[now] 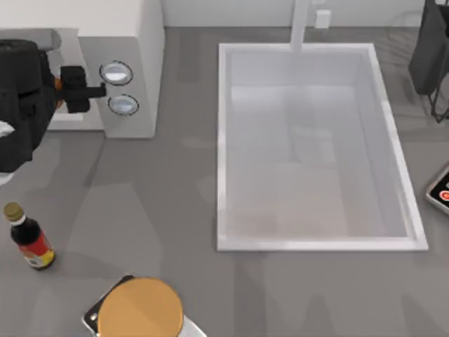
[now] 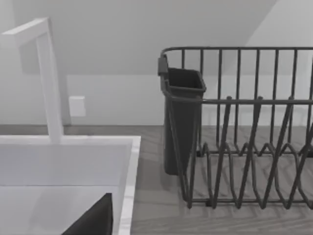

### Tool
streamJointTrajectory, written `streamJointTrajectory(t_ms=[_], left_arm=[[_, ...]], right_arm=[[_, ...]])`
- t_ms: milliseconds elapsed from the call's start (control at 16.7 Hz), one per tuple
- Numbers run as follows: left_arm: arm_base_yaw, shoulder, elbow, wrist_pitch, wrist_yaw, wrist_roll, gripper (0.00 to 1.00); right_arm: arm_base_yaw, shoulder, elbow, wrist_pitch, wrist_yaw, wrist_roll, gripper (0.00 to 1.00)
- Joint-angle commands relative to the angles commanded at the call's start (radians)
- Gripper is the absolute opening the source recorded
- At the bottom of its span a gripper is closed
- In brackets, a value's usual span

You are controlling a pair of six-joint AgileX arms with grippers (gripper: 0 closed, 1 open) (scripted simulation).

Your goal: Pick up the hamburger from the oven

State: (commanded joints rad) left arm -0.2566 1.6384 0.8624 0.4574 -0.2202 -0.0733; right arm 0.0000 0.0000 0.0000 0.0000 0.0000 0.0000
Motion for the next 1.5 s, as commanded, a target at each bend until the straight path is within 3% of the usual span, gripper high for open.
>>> streamJointTrajectory(t_ms=[300, 780, 960, 1320, 1500], left_arm=[[-0.070, -0.179, -0.176, -0.044, -0.059, -0.020, 0.00], [-0.056, -0.125, -0.189, -0.003, -0.062, -0.018, 0.00], [-0.062, -0.009, -0.218, 0.129, -0.062, -0.019, 0.00], [-0.078, 0.276, -0.309, 0.561, -0.057, -0.019, 0.00], [-0.076, 0.369, -0.349, 0.682, -0.053, -0.019, 0.00]], right_arm=[[0.000, 0.000, 0.000, 0.000, 0.000, 0.000, 1.00], [0.000, 0.000, 0.000, 0.000, 0.000, 0.000, 1.00], [0.000, 0.000, 0.000, 0.000, 0.000, 0.000, 1.00], [0.000, 0.000, 0.000, 0.000, 0.000, 0.000, 1.00], [0.000, 0.000, 0.000, 0.000, 0.000, 0.000, 1.00]])
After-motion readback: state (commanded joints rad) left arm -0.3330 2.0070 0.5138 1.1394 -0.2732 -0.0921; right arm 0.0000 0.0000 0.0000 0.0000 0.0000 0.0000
